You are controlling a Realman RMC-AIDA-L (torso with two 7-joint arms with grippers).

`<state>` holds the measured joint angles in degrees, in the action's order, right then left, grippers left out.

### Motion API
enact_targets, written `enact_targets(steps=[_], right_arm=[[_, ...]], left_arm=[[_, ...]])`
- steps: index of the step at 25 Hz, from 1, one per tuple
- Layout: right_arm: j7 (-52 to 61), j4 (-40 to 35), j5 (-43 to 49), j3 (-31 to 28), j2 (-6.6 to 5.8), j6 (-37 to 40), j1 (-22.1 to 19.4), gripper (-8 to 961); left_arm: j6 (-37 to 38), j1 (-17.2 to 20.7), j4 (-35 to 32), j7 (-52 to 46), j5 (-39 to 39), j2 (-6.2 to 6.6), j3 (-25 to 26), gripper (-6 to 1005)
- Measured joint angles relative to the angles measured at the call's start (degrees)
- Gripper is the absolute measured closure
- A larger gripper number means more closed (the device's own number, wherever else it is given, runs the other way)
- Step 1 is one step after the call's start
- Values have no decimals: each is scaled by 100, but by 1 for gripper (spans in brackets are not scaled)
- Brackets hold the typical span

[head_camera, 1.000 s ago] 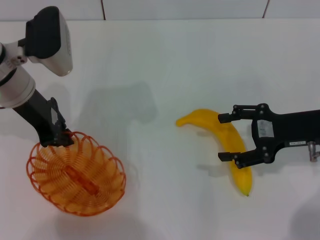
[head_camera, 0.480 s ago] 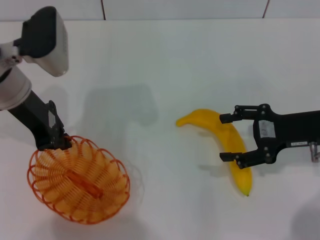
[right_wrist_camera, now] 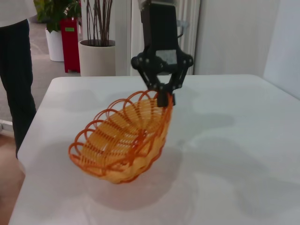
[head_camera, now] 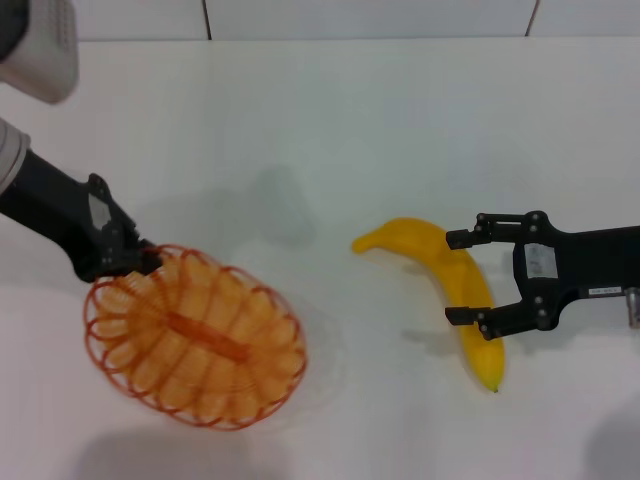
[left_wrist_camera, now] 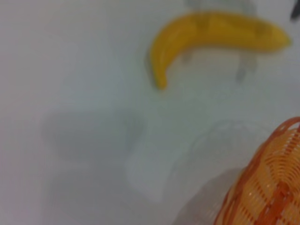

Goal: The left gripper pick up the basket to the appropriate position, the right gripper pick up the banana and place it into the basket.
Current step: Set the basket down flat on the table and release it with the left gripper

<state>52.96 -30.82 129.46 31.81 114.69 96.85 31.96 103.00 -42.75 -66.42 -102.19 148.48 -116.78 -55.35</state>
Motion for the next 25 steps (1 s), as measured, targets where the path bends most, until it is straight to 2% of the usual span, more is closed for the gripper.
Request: enact_targets(steps=[5, 12, 15, 22, 25], right_arm=[[2, 3, 0, -10, 0, -9, 6, 76], [4, 6, -14, -9, -1, -9, 33, 76], [4, 6, -15, -9, -1, -9, 39, 77], [4, 6, -18, -8, 3, -9, 66, 77], [4, 6, -18, -8, 5, -9, 72, 77]], left_arm=[[-80, 67, 38, -469, -313, -8, 72, 931], [-572, -85, 545, -1393, -501, -15, 77, 931], [-786, -191, 805, -1611, -582, -12, 59, 931], [-1300, -650, 1880, -1843, -403, 0, -13, 931], [-1360, -732, 2013, -1897, -317, 1, -12, 931]])
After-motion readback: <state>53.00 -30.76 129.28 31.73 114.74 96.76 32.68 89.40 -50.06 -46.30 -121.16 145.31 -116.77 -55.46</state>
